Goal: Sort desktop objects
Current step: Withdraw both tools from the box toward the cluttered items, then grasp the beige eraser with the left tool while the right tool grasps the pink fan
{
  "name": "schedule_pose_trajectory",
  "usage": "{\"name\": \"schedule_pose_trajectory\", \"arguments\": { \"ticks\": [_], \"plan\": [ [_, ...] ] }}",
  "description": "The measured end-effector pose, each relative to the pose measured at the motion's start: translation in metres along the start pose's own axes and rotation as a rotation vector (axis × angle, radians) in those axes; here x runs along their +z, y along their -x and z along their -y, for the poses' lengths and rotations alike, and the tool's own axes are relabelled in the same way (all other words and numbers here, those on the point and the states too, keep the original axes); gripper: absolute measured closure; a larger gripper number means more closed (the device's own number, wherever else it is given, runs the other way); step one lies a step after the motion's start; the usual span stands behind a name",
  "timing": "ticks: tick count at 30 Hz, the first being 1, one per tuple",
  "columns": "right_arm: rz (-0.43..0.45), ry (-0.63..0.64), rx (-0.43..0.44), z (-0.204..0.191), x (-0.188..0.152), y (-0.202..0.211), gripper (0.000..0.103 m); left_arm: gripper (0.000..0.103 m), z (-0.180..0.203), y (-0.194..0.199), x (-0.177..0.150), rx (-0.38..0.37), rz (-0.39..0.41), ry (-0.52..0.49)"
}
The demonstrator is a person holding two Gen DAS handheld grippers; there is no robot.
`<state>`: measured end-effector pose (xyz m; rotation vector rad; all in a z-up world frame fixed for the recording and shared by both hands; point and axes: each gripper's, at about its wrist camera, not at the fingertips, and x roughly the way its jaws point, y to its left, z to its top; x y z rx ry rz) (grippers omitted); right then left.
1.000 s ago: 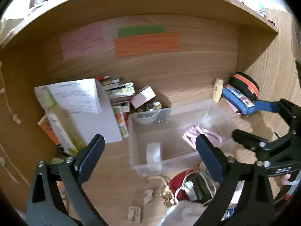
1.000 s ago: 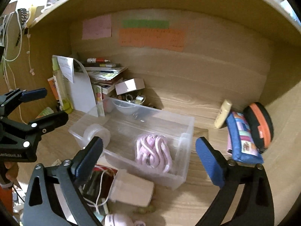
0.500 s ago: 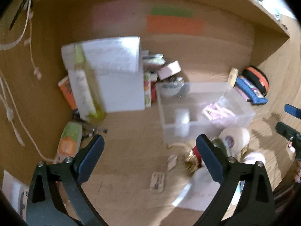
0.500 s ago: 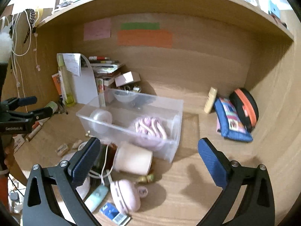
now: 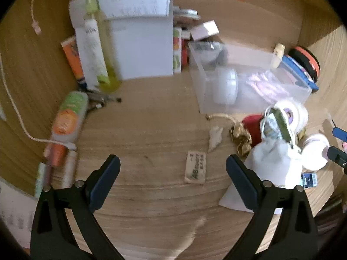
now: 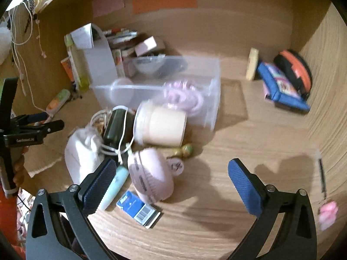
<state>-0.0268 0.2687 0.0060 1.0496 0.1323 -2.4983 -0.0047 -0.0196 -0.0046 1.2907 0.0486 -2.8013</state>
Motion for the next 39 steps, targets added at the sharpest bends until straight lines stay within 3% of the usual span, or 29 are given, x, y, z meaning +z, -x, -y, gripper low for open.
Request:
{"name": "schedule_pose_trajectory", "arguments": {
  "ticks": [9, 13, 17, 23, 25, 27, 31, 35, 39],
  "plan": [
    [-0.077, -0.102, 0.055, 0.011, -0.016, -0.031, 0.002, 0.004, 0.001, -0.025, -0.005, 0.006, -0.047, -0.003],
    [-0.089, -0.12, 0.071, 0.013, -0.014, -0.038, 0.01, 0.006, 0.0, -0.028, -0.005, 0.009, -0.043, -0.004],
    [-0.097, -0.106, 0.086, 0.01, -0.013, -0.044, 0.018, 0.023, 0.004, -0.034, -0.003, 0.014, -0.05, -0.026],
    [-0.09, -0.065, 0.077, 0.002, -0.013, -0.046, 0.023, 0.033, 0.013, -0.035, -0.004, 0.016, -0.043, -0.071],
    [-0.091, -0.069, 0.077, 0.002, -0.013, -0.047, 0.034, 0.035, 0.014, -0.035, -0.005, 0.02, -0.043, -0.076],
    [-0.097, -0.073, 0.087, 0.003, -0.013, -0.048, 0.038, 0.047, 0.014, -0.034, -0.005, 0.009, -0.038, -0.079],
    [-0.09, -0.081, 0.086, 0.004, -0.012, -0.047, 0.049, 0.057, 0.018, -0.032, -0.006, 0.015, -0.025, -0.093],
    [-0.085, -0.09, 0.078, 0.006, -0.013, -0.047, 0.049, 0.075, 0.024, -0.031, -0.007, 0.025, -0.014, -0.113],
    [-0.086, -0.101, 0.085, 0.009, -0.013, -0.046, 0.049, 0.079, 0.032, -0.032, -0.006, 0.047, -0.011, -0.138]
  ]
}}
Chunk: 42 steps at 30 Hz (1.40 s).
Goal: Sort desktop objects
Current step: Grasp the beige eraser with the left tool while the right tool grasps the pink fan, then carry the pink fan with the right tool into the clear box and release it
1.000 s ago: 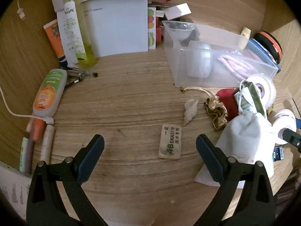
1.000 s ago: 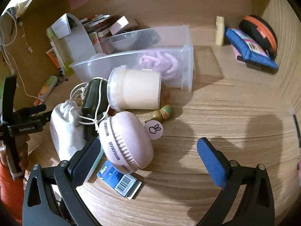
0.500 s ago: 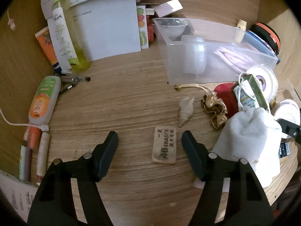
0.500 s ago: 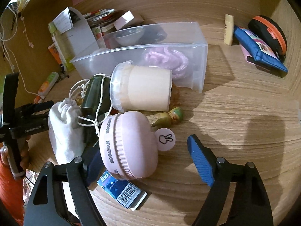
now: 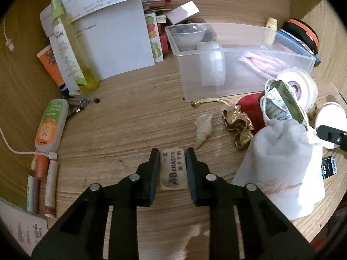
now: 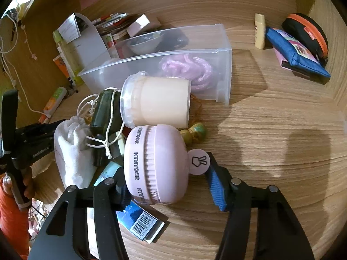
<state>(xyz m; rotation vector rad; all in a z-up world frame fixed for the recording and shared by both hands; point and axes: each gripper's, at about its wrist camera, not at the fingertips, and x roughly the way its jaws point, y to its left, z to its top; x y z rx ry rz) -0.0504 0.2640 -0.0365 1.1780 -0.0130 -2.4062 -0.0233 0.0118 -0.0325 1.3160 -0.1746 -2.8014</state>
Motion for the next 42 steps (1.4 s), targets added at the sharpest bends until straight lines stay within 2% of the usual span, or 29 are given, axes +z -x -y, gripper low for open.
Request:
{"name": "schedule_pose_trajectory", "arguments": {
  "ticks": [8, 22, 26, 36, 42],
  "plan": [
    [0.025, -0.02, 0.031, 0.005, 0.003, 0.011, 0.049, 0.08, -0.007, 0.006, -0.001, -0.045, 0.015, 0.047],
    [0.142, 0.048, -0.005, 0.0, 0.023, 0.053, 0.049, 0.08, -0.006, 0.058, 0.023, -0.101, 0.174, 0.104],
    [0.168, 0.062, -0.01, -0.001, 0.031, 0.063, 0.049, 0.08, 0.0, 0.067, 0.033, -0.085, 0.215, 0.092],
    [0.244, 0.119, -0.002, -0.012, 0.072, 0.074, 0.049, 0.08, 0.003, 0.078, 0.062, -0.103, 0.27, 0.09],
    [0.252, 0.114, 0.034, -0.013, 0.095, 0.067, 0.049, 0.08, 0.008, 0.08, 0.079, -0.126, 0.297, 0.097]
  ]
}}
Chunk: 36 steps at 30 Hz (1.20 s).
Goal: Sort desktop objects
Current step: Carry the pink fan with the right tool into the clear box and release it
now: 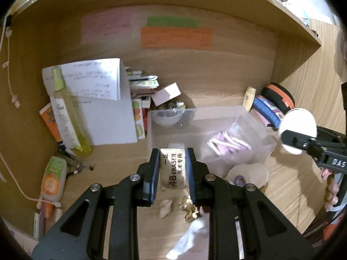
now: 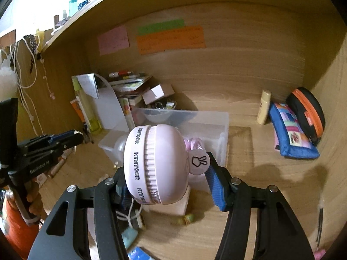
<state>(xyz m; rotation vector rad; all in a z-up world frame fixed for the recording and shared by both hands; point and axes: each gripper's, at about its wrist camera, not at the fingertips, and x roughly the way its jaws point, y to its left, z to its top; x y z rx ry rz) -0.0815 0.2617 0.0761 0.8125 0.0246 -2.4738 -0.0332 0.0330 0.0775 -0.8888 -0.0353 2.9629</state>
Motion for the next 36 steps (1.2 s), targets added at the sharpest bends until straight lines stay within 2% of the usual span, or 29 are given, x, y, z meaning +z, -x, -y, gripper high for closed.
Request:
{"name": "schedule_pose_trajectory", "arguments": {
  "ticks": [9, 20, 30, 36],
  "plan": [
    [-0.01, 0.01, 0.041, -0.004, 0.023, -0.027, 0.049, 0.08, 0.013, -0.024, 0.023, -0.064, -0.011, -0.007],
    [-0.036, 0.022, 0.03, 0.007, 0.052, -0.068, 0.049, 0.08, 0.032, -0.066, 0.038, -0.118, -0.065, -0.041],
    [-0.115, -0.014, 0.036, 0.026, 0.037, -0.114, 0.049, 0.08, 0.037, -0.107, 0.034, -0.126, -0.148, -0.051],
    [-0.176, -0.025, 0.043, 0.032, 0.025, -0.132, 0.049, 0.08, 0.04, -0.124, 0.027, -0.125, -0.155, -0.061]
  ]
}}
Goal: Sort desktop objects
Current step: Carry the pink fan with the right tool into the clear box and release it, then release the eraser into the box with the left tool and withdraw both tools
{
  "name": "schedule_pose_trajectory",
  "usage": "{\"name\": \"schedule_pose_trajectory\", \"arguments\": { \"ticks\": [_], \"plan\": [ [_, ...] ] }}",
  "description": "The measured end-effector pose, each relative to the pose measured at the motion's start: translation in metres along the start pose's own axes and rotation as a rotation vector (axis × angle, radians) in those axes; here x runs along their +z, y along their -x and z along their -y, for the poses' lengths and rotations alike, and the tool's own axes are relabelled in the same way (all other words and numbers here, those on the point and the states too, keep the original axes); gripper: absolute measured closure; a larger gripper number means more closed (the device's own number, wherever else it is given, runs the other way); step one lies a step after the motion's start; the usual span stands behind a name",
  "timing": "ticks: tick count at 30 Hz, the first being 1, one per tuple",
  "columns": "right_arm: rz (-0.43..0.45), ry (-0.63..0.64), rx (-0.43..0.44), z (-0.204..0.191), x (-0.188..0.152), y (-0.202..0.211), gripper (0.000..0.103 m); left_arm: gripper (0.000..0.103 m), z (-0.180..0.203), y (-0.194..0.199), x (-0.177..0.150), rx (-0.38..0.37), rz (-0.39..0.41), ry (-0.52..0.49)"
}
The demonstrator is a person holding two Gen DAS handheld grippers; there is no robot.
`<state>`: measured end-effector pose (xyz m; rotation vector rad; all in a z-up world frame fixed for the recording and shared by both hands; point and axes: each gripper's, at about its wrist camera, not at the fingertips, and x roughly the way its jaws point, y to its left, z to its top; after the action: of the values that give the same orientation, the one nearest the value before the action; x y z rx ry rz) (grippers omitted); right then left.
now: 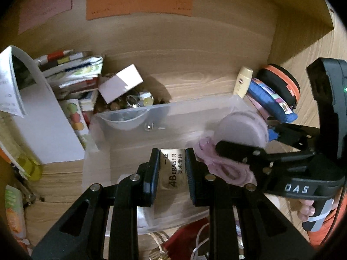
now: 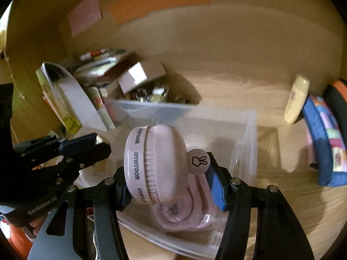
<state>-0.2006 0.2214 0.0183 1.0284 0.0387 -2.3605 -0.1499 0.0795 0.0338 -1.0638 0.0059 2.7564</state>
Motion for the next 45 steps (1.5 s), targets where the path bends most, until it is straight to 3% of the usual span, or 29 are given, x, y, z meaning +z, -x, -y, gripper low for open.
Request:
{"name": "schedule_pose_trajectory", "arguments": {
  "ticks": [17, 29, 31, 37, 39, 45],
  "plan": [
    [-0.007, 0.141, -0.121, -0.022, -0.01, -0.014, 0.045, 0.08, -0.005, -0.01, -0.007, 0.01, -0.036, 0.002],
    [0.0, 0.148, -0.101, -0.026, -0.01, -0.01, 0.036, 0.08, -0.012, -0.007, -0.006, -0.003, -0.025, 0.027],
    [0.009, 0.145, -0.099, -0.026, -0.01, -0.007, 0.03, 0.079, -0.013, -0.004, -0.005, -0.008, -0.014, 0.03],
    [0.069, 0.152, -0.112, -0.029, -0.006, 0.01, 0.018, 0.062, -0.021, 0.008, -0.001, -0.031, 0.02, 0.068],
    [0.076, 0.151, -0.115, -0.029, -0.003, 0.014, 0.016, 0.05, -0.022, 0.013, 0.001, -0.018, 0.025, 0.078],
    [0.107, 0.143, -0.146, -0.033, 0.003, 0.038, 0.016, 0.033, -0.019, 0.046, -0.002, 0.036, 0.078, 0.06]
  ]
}}
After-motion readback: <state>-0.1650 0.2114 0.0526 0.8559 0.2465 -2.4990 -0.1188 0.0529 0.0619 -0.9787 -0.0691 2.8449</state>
